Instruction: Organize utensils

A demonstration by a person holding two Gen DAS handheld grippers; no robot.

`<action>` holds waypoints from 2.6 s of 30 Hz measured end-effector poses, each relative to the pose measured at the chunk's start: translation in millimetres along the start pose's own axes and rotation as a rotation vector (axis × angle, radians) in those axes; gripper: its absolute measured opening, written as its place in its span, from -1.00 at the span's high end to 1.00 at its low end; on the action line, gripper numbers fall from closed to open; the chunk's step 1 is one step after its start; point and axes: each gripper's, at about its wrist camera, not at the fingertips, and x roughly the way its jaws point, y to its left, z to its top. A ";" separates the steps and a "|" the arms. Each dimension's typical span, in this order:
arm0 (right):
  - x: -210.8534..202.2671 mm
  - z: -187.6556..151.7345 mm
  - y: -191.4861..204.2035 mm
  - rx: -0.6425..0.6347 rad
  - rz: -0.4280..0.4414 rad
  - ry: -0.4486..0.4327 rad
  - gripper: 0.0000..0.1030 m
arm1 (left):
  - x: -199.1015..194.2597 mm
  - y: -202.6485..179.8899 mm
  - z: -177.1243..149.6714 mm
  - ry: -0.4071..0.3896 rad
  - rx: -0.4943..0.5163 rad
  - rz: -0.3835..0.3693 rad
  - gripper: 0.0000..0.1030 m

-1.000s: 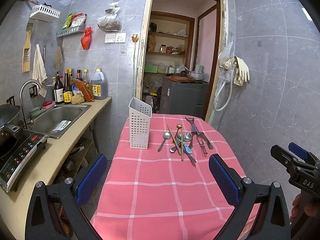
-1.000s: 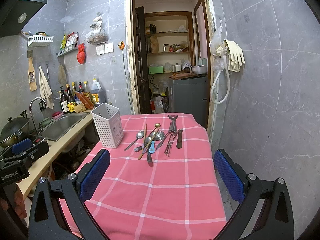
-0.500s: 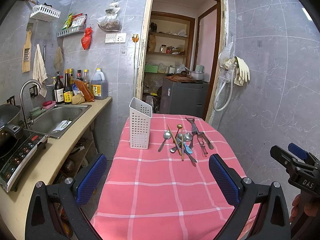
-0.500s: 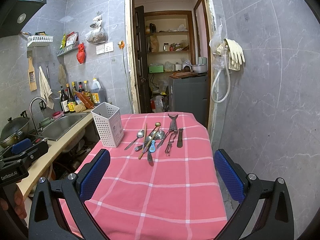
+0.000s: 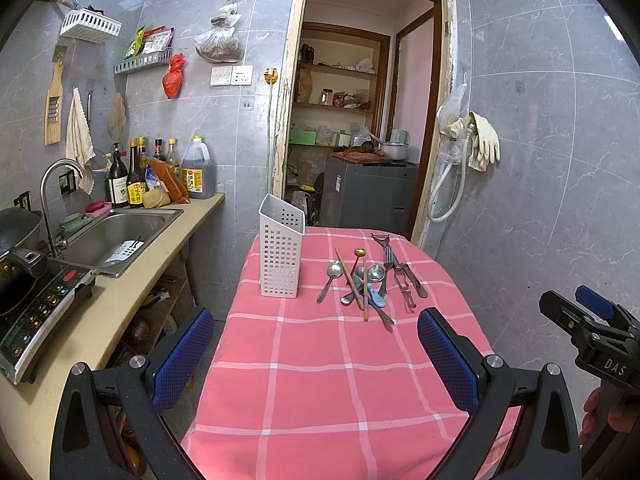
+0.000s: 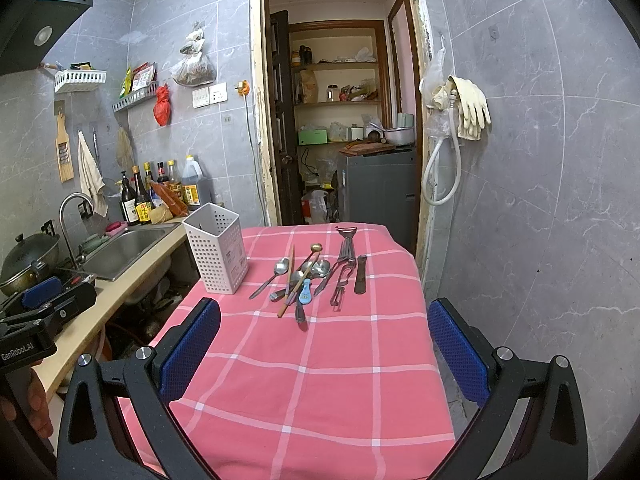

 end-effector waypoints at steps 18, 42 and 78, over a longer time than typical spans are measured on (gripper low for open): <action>2.8 2.7 2.7 0.000 -0.001 0.004 -0.98 | 5.0 -0.7 -3.0 0.006 0.007 0.009 -0.99; 72.6 37.6 -19.6 0.013 -0.032 0.014 -0.98 | 73.2 -14.3 40.6 -0.029 0.023 0.007 -0.99; 376.5 57.1 -93.3 0.051 0.237 0.292 -0.36 | 362.9 -89.8 32.2 0.309 0.052 -0.106 -0.70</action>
